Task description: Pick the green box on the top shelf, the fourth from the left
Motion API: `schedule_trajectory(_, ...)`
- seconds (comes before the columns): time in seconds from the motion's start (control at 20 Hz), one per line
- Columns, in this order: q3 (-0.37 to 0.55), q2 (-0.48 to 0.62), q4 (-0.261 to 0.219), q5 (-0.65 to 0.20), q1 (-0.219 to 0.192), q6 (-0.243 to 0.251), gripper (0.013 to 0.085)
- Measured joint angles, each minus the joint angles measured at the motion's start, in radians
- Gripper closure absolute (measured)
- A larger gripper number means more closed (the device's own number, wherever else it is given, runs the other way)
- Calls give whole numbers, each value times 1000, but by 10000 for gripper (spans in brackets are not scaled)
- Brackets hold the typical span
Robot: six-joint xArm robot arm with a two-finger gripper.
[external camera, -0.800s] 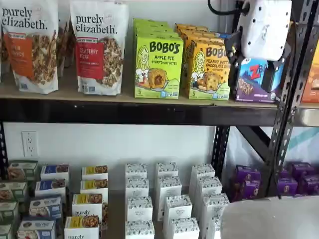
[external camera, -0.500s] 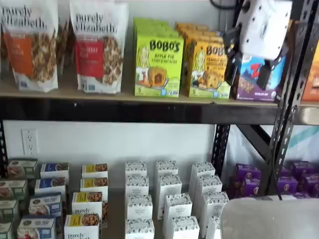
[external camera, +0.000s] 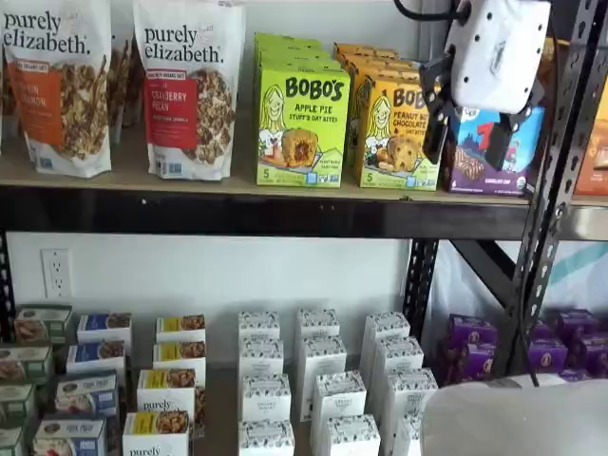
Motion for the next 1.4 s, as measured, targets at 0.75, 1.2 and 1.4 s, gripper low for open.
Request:
schedule_trajectory(0.75, -57, 128, -40, -136, 114, 100, 130)
schedule_trajectory(1.2, -95, 203, -79, -250, 170, 150, 130)
schedule_trajectory(1.4, -125, 245, -99, -261, 196, 174, 130)
